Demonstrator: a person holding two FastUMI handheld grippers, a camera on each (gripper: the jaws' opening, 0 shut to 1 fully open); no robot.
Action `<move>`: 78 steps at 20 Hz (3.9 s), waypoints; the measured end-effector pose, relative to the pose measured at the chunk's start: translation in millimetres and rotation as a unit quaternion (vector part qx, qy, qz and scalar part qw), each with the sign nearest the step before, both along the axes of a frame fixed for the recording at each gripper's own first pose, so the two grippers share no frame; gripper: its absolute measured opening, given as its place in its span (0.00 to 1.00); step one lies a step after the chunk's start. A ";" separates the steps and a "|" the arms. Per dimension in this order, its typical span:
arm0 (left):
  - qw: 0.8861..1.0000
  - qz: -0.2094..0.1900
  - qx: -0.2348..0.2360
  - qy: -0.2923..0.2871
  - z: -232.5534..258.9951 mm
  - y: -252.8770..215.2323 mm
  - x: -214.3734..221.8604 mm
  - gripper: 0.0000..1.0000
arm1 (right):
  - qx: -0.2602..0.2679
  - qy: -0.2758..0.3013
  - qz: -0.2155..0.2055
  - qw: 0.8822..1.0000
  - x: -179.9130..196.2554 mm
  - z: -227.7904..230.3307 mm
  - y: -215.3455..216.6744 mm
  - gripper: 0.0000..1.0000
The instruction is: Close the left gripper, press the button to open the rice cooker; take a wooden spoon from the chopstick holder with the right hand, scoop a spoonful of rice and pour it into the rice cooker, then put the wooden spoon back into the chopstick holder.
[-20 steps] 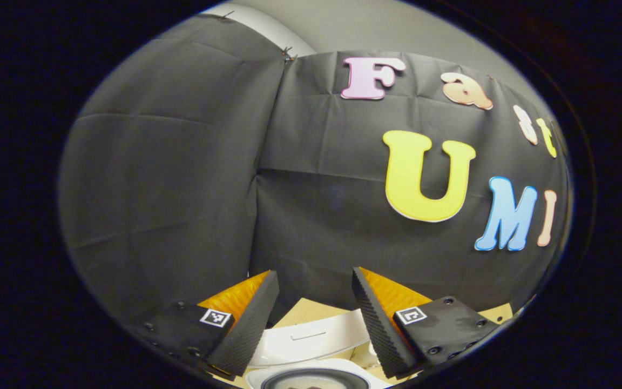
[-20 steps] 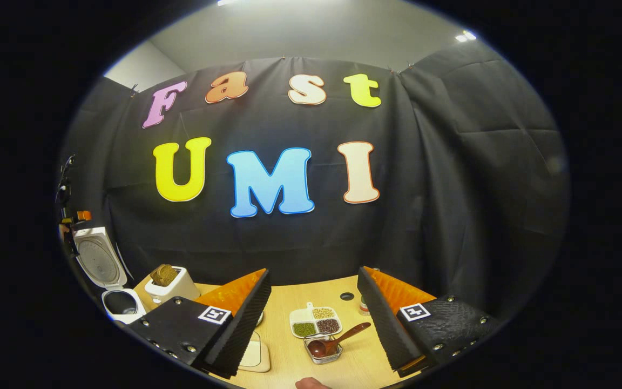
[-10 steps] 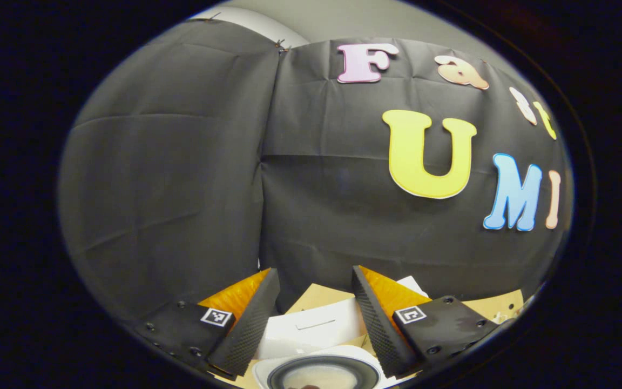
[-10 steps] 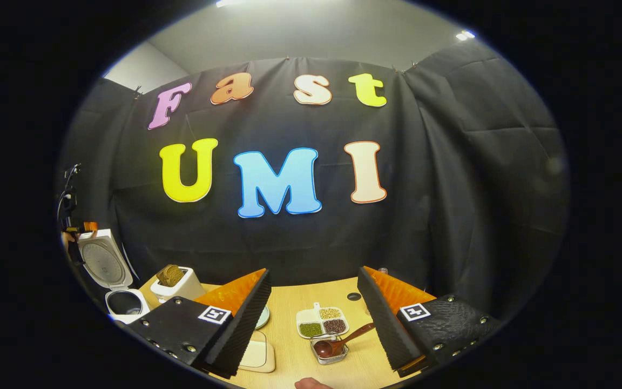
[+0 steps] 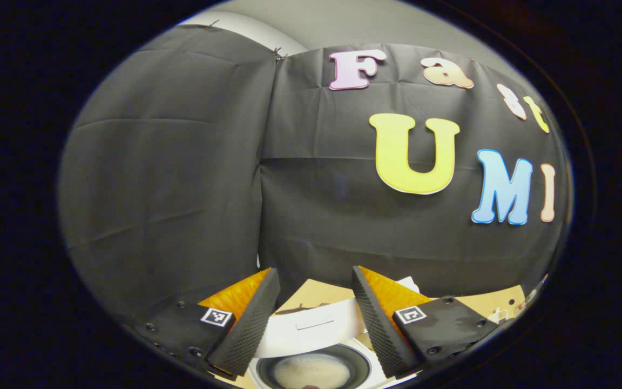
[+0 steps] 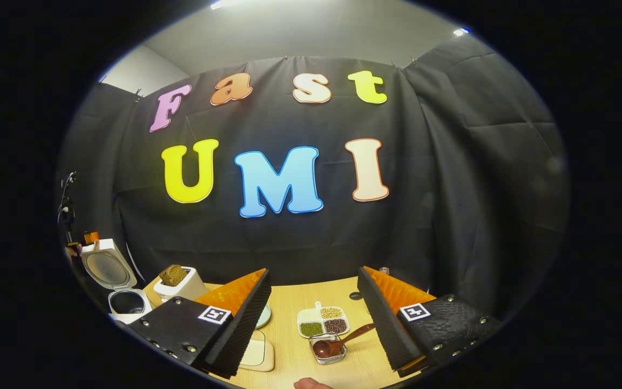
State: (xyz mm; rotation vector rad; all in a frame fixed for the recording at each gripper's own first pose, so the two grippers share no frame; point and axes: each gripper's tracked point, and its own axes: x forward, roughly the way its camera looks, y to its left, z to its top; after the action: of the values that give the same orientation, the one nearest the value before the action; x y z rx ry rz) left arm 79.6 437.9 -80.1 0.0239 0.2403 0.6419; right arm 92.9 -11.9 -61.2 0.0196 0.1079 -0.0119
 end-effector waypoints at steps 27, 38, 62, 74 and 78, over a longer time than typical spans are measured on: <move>0.998 -0.005 -0.057 0.030 -113.3 -92.9 -73.8 0.94 | -0.010 -0.010 0.045 0.999 -16.9 11.6 5.3 0.98; 0.993 0.014 -0.089 0.071 -165.7 -105.5 -82.3 0.97 | -0.024 -0.017 0.045 0.999 -19.2 19.3 6.0 0.98; 0.995 -0.092 0.032 -0.036 -10.1 -236.3 -51.0 0.96 | -0.012 -0.019 0.057 0.998 -13.3 15.1 6.1 0.98; 0.983 -0.164 0.037 -0.078 56.7 -392.1 -57.9 1.00 | 0.002 -0.045 0.097 0.994 -37.9 38.9 6.3 0.98; 0.984 -0.152 0.049 -0.079 58.1 -397.8 -73.8 1.00 | 0.015 -0.045 0.106 0.993 -46.8 40.5 1.4 0.98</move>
State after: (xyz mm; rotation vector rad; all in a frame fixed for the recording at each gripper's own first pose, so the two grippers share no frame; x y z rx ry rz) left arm 5.8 40.0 -22.0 0.1023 0.0495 0.3480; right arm 46.2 -10.6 -20.7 0.0390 0.0191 0.2027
